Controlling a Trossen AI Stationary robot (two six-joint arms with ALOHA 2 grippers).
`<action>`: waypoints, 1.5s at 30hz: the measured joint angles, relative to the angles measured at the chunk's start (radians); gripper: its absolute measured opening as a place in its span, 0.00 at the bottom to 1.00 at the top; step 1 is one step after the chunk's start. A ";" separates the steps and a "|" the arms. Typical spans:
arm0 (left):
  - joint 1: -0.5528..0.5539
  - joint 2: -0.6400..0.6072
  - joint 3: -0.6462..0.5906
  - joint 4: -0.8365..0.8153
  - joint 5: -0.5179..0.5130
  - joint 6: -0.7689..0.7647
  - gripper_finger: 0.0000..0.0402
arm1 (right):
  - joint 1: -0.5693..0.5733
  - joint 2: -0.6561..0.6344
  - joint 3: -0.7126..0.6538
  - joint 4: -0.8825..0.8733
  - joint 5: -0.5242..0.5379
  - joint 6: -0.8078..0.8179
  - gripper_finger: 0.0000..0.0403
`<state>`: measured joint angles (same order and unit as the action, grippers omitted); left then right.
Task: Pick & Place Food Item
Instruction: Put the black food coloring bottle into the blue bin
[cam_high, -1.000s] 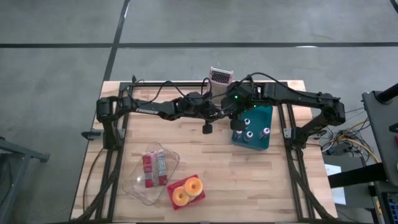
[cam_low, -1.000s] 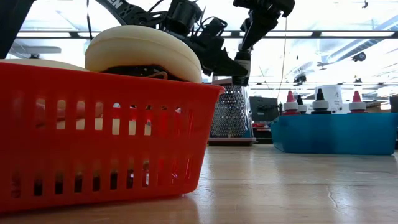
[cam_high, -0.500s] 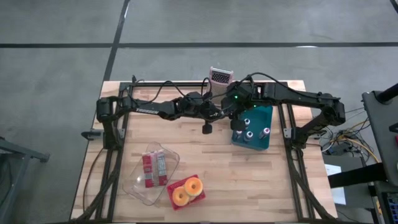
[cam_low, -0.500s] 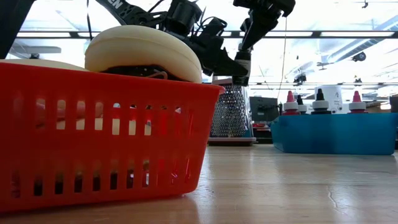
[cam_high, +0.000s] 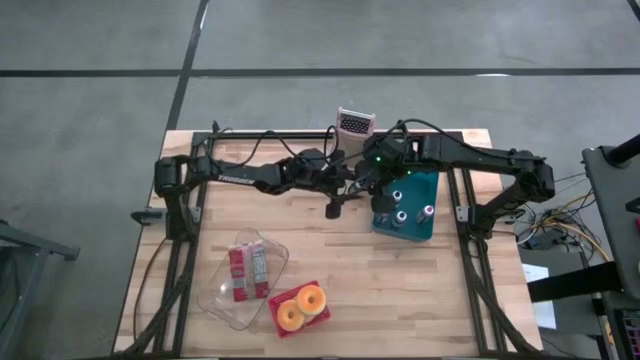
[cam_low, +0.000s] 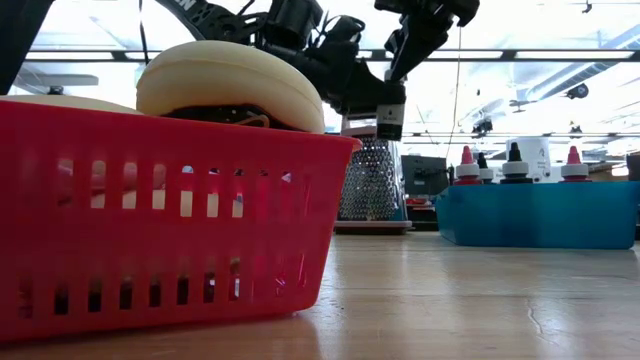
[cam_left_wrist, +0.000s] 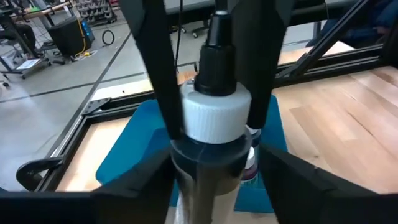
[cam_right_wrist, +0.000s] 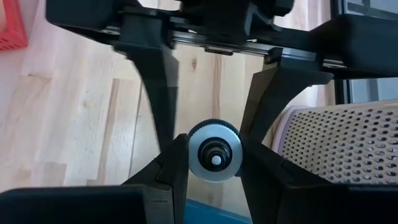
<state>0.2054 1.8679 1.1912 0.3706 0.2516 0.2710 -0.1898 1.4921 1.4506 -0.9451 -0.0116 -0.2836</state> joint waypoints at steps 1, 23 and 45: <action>-0.003 0.000 0.000 0.000 -0.001 -0.006 0.57 | -0.001 0.000 0.000 0.001 0.000 -0.001 0.26; 0.013 -0.051 -0.004 -0.237 -0.008 0.081 0.65 | -0.003 0.000 -0.007 -0.037 0.023 0.014 0.26; 0.015 -0.191 -0.209 -0.117 -0.012 0.043 0.65 | -0.109 -0.048 -0.030 -0.123 0.094 0.051 0.26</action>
<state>0.2205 1.6774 0.9822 0.2539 0.2392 0.3142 -0.2987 1.4438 1.4207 -1.0678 0.0822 -0.2326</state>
